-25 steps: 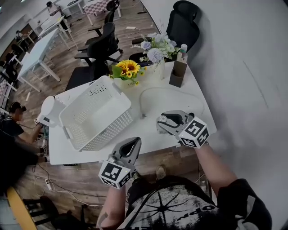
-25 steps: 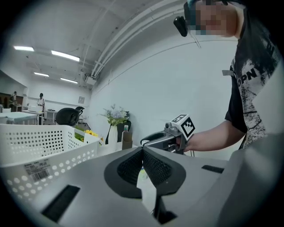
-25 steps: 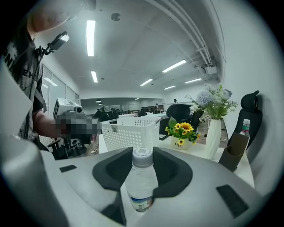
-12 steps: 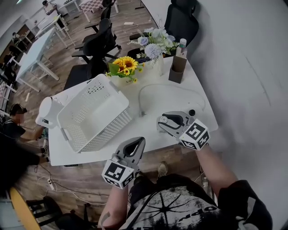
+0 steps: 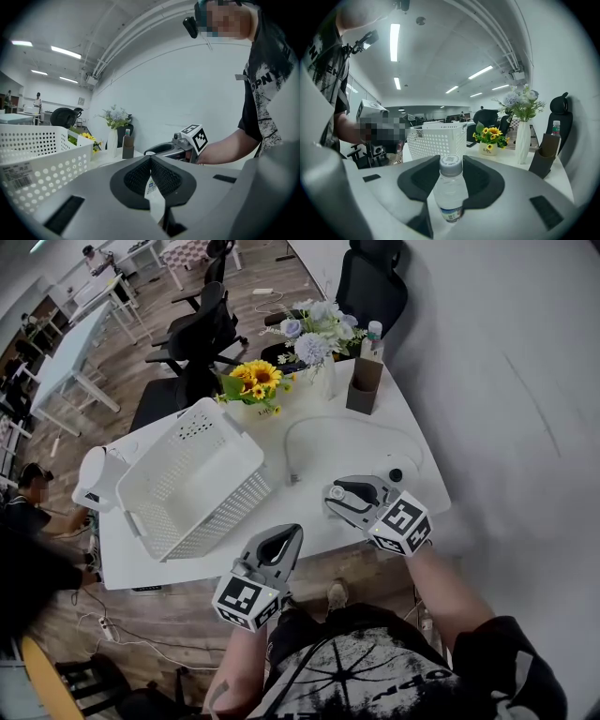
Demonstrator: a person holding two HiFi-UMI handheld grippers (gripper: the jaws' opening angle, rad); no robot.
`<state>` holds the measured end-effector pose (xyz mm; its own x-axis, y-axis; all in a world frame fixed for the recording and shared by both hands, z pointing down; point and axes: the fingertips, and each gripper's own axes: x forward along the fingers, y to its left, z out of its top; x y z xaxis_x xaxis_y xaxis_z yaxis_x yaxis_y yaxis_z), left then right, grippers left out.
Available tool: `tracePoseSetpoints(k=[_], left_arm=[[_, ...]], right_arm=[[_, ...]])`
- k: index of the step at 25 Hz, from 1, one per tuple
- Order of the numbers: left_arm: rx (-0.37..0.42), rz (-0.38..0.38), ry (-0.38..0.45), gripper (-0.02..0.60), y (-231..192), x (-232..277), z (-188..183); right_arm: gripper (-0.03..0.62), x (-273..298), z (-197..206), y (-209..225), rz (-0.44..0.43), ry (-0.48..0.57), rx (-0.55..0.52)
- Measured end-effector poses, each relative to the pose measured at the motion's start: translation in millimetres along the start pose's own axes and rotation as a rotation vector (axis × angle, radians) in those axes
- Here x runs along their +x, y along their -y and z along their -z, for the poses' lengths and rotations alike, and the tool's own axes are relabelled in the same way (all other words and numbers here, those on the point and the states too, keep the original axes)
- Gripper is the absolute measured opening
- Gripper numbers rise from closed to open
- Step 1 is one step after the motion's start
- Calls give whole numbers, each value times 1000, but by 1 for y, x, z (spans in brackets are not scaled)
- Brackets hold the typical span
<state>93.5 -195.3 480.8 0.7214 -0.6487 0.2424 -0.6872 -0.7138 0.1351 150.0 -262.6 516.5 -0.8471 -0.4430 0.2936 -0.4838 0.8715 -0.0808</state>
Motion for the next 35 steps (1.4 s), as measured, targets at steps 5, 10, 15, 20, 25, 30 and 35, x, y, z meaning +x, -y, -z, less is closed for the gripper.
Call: tracePoseSetpoints(k=[5,10,15,20,25,30,35], left_arm=[[7,6,10,11,0,4,-4],[21,13,24,11,0,8,-13],[30,22,41,11,3,11,-21],[49,26,52,11,8,10,-30],[68,26,53,11,8,11,-32],[76,39,53,11,12,16,-31],[93,47,58,11,14,18,-35]], right_arm=[[156,0,1,1,13,-20,-9],[158,-10,-6,3,32,-7,-15],[158,-33,-13,3,68,15,-8],[143,-58,-24,2,82,54,-10],[49,-76,-34,-4,93,81,-32],[28,-87,-40,-10,90,98,-55],[23,-95,-43,-10,100,96,-62]])
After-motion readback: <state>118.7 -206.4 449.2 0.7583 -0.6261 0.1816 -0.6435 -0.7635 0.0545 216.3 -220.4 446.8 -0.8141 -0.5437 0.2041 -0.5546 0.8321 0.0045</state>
